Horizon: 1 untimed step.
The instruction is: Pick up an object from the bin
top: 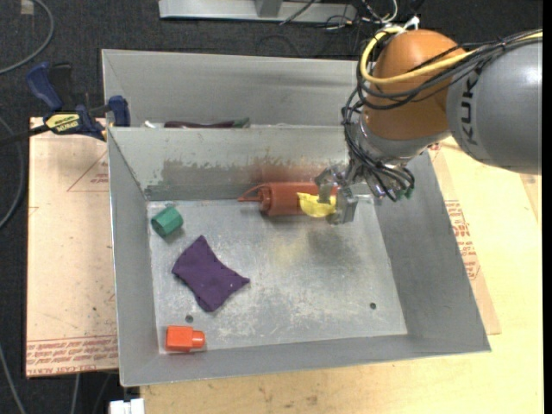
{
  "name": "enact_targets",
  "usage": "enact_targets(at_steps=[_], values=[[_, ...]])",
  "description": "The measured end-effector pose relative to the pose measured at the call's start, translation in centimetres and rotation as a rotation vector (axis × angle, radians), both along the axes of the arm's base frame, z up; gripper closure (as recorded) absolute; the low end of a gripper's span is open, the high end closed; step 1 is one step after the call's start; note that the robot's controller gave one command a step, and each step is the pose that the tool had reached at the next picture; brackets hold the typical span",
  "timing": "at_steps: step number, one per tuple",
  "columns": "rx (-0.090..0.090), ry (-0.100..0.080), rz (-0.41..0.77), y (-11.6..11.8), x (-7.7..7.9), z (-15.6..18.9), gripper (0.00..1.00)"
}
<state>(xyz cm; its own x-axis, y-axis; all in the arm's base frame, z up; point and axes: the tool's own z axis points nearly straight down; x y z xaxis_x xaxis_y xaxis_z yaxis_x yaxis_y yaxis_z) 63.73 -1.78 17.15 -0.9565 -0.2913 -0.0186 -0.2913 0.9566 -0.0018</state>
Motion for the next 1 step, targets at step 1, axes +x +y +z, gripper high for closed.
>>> enact_targets(at_steps=[1], values=[[0.003, 0.036, -0.030, -0.11, -0.97, -0.67, 1.00]])
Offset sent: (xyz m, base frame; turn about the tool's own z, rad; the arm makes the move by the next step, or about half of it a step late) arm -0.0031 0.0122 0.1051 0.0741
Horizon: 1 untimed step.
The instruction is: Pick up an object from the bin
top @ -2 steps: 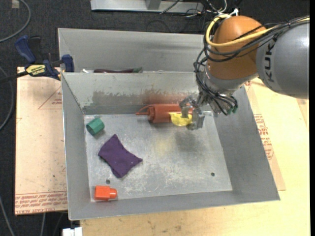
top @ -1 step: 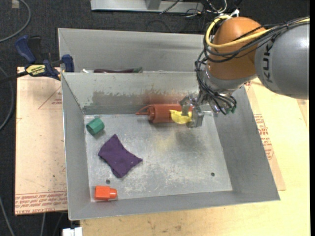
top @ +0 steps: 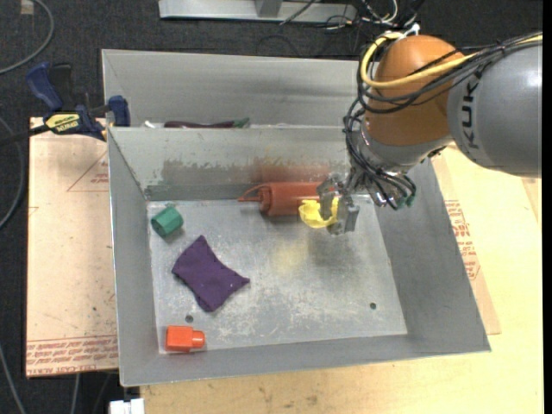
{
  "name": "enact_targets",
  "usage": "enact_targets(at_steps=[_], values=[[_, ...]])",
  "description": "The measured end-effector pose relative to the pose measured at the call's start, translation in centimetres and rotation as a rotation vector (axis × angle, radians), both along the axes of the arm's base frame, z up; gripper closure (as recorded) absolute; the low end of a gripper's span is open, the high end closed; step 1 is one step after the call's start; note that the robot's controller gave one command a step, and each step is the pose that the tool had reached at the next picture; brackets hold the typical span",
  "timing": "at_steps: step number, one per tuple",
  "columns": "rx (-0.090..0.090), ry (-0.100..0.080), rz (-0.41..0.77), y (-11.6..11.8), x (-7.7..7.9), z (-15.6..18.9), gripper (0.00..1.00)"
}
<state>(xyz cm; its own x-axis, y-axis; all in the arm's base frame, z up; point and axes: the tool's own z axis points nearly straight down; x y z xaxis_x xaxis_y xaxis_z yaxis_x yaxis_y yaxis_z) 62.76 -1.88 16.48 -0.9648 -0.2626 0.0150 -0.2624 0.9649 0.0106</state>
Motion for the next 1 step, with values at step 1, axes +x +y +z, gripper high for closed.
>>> enact_targets(at_steps=[1], values=[[-0.001, -0.027, -0.024, 0.66, 0.56, 6.77, 1.00]])
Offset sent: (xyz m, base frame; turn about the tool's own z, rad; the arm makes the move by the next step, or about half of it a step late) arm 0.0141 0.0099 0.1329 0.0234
